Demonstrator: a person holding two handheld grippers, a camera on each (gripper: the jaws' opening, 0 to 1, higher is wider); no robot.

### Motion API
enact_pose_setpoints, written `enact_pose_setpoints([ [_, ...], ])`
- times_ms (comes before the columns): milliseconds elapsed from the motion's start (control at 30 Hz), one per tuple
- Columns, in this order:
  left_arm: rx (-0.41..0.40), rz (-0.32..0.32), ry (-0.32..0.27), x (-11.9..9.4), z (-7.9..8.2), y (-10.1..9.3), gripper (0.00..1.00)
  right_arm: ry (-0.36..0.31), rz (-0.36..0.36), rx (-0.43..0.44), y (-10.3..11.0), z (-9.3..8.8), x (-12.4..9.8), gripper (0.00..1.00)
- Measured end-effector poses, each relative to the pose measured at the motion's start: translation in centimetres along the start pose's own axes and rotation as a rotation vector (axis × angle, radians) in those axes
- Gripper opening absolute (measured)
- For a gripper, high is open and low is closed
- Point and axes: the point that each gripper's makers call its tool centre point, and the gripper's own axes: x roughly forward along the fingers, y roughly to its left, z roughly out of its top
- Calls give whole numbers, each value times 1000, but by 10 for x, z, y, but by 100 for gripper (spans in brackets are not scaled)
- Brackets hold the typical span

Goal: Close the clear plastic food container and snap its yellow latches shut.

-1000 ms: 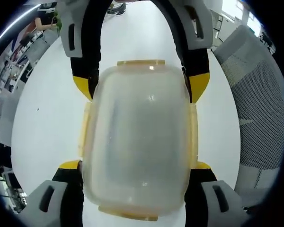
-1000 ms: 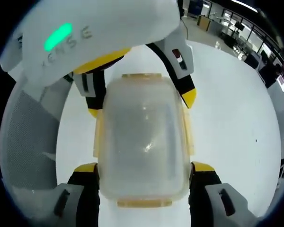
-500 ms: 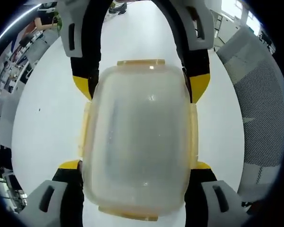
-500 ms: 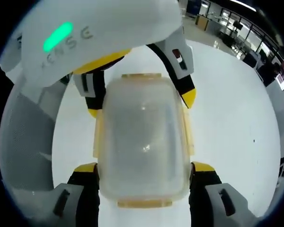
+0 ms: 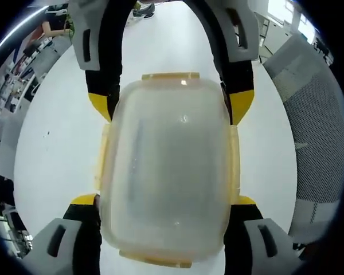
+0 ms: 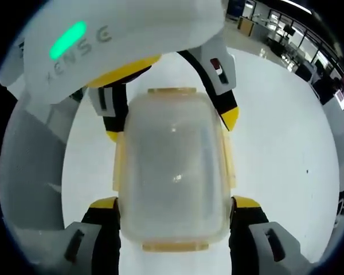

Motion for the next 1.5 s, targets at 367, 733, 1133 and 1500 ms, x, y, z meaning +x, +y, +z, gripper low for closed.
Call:
enact_pose_setpoints([
  [367, 17, 8, -11, -2, 0, 1, 90, -37, 8, -2, -1, 1, -2, 80],
  [733, -82, -7, -145, -14, 3, 1, 89, -193, -18, 11, 0, 10, -4, 87],
  [1133, -206, 121, -549, -45, 17, 4, 85, -597, -175, 219, -14, 26, -32, 88],
  [1500, -487, 225, -803, -57, 11, 9, 87, -711, -287, 289, 0, 24, -32, 92],
])
